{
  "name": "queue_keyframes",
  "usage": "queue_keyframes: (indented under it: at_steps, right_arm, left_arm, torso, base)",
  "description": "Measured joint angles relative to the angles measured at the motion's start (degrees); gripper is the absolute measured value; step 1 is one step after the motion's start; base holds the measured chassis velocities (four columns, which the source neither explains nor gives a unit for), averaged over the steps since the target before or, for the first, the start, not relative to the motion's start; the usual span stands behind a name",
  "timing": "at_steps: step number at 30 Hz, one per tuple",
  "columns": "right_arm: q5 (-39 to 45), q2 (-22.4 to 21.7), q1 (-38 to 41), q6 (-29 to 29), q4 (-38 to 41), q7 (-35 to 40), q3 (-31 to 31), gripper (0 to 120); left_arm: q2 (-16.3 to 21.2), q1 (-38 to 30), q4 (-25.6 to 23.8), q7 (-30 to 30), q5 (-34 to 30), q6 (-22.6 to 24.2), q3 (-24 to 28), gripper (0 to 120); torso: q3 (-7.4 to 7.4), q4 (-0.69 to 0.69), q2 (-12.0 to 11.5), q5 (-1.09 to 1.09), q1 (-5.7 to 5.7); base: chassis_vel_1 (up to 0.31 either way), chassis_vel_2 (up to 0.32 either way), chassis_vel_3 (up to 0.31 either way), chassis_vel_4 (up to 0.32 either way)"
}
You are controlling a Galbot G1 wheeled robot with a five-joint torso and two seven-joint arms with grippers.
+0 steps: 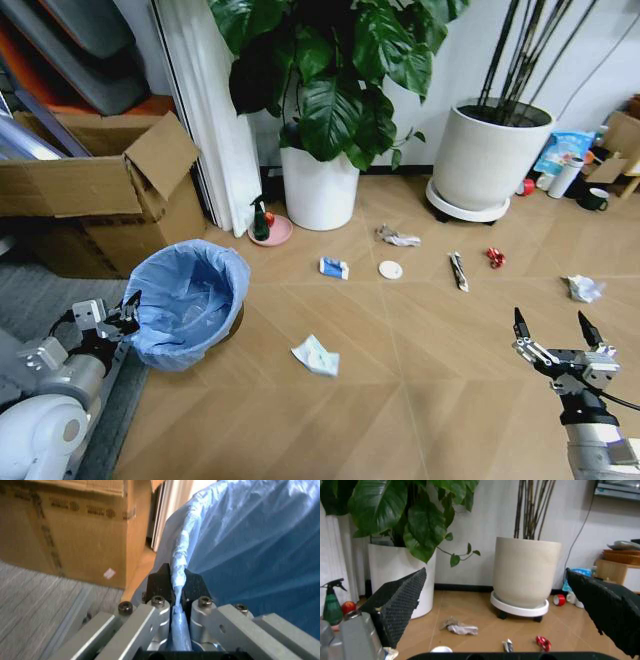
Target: Pick up the trash bin and place the garbage on the floor into it.
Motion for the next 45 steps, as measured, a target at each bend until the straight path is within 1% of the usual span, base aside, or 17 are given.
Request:
queue_keyframes:
  at_steps: [5,9,11,12,13,14,15,17,19,22,24,25,28,30,32,36,45]
  right_arm:
    - [-0.73,-0.55,0.28,-0.95,-0.4,0.04,-0.62,100]
    - [-0.02,-2.77,1.29,-1.95,-2.43,-1.2,-2.85,100]
    - [2.97,-6.7,2.72,-2.85,-4.89,-5.49,-5.85,100]
    - [3.24,-7.13,2.9,-2.94,-5.17,-5.81,-6.17,100]
    - [4.99,-11.28,4.79,-4.09,-7.68,-7.67,-9.35,100]
    - [4.99,-11.28,4.79,-4.09,-7.68,-7.67,-9.35,100]
    - [5.87,-14.08,6.51,-4.92,-9.91,-8.8,-12.06,100]
    - [7.18,-17.17,8.63,-5.17,-13.52,-11.51,-15.57,100]
    - [7.69,-18.43,9.54,-5.17,-15.58,-12.9,-17.38,100]
    - [8.36,-22.02,14.56,-4.81,-22.97,-15.82,-25.5,100]
    - [8.35,-22.39,15.36,-4.66,-24.07,-16.07,-26.86,100]
    - [8.18,-23.14,17.42,-4.21,-26.57,-16.36,-30.79,100]
    - [6.81,-23.53,20.96,-3.87,-29.9,-16.06,-37.83,100]
    - [6.4,-23.52,21.69,-3.85,-30.45,-16.02,-39.21,100]
    - [5.09,-22.99,24.61,-3.38,-33.0,-17.43,-44.37,100]
    - [2.67,-22.03,27.78,-3.3,-35.94,-21.5,-48.33,100]
    - [-0.85,-19.34,34.18,-4.0,-41.27,-25.0,-52.37,100]
  left_arm:
    - [0.02,-0.02,-0.06,-0.06,-0.02,0.03,0.16,0]
    - [0.12,0.16,-0.48,-0.08,-0.09,0.05,0.23,0]
    - [0.45,0.34,-0.64,-0.07,-0.11,0.06,0.6,0]
    - [0.5,0.36,-0.66,-0.07,-0.11,0.06,0.64,0]
    - [0.75,0.44,-0.74,-0.08,-0.12,0.1,0.82,0]
    - [0.75,0.44,-0.74,-0.08,-0.12,0.1,0.82,0]
    - [0.99,0.44,-0.81,-0.09,-0.15,0.13,1.0,0]
    - [1.64,0.01,-0.67,-0.24,-0.18,0.2,1.94,0]
    - [2.1,-0.25,-0.49,-0.32,-0.22,0.24,2.62,0]
    - [3.0,0.38,-0.47,-0.36,-0.36,0.28,3.24,0]
    - [3.06,0.49,-0.48,-0.37,-0.36,0.28,3.26,0]
    - [3.15,0.62,-0.55,-0.37,-0.37,0.28,3.32,0]
    - [3.29,0.61,-0.7,-0.52,-0.46,0.38,3.62,0]
    - [3.32,0.59,-0.7,-0.57,-0.53,0.41,3.68,0]
    - [3.46,0.46,-0.67,-0.69,-0.67,0.46,3.99,0]
    - [3.39,0.41,-0.25,-0.71,-0.57,0.46,4.15,0]
    - [3.17,0.55,0.07,-0.68,-0.43,0.44,3.82,0]
  torso:
    - [0.02,-0.01,-0.01,-0.01,0.02]
    - [0.01,-0.03,-0.01,0.02,0.02]
    - [0.0,-0.03,0.0,0.02,0.0]
    - [-0.01,-0.03,0.0,0.01,0.0]
    - [-0.01,-0.01,0.0,0.0,-0.01]
    - [-0.01,-0.01,0.0,0.0,-0.01]
    - [-0.01,0.01,0.0,0.01,-0.01]
    - [-0.01,0.05,0.0,0.03,-0.01]
    - [0.0,0.0,0.0,0.0,-0.01]
    - [0.01,-0.02,-0.01,0.03,0.0]
    - [0.01,-0.01,0.0,0.01,0.01]
    - [0.01,0.0,0.0,-0.02,0.0]
    - [0.01,0.0,0.0,0.03,0.0]
    - [0.01,0.0,0.0,0.01,0.0]
    - [0.01,-0.01,-0.01,0.0,0.0]
    - [0.01,-0.01,-0.01,-0.03,0.0]
    - [0.01,0.0,0.0,0.01,0.0]
  base:
    - [-0.152,0.216,0.138,-0.254]
    - [-0.042,0.034,0.03,-0.02]
    - [0.016,-0.06,-0.03,0.042]
    - [0.04,-0.086,-0.035,0.074]
    - [0.066,-0.086,-0.05,0.073]
    - [0.066,-0.086,-0.05,0.073]
    - [0.062,-0.055,-0.05,0.026]
    - [0.031,-0.009,-0.015,0.013]
    - [0.0,0.0,0.0,0.0]
    - [0.0,0.0,0.0,0.0]
    - [0.0,0.0,0.0,0.0]
    - [0.0,0.0,0.0,0.0]
    - [0.0,0.0,0.0,0.0]
    - [0.0,0.0,0.0,0.0]
    - [0.0,0.0,0.0,0.0]
    - [0.0,0.0,0.0,0.0]
    - [0.0,0.0,0.0,0.0]
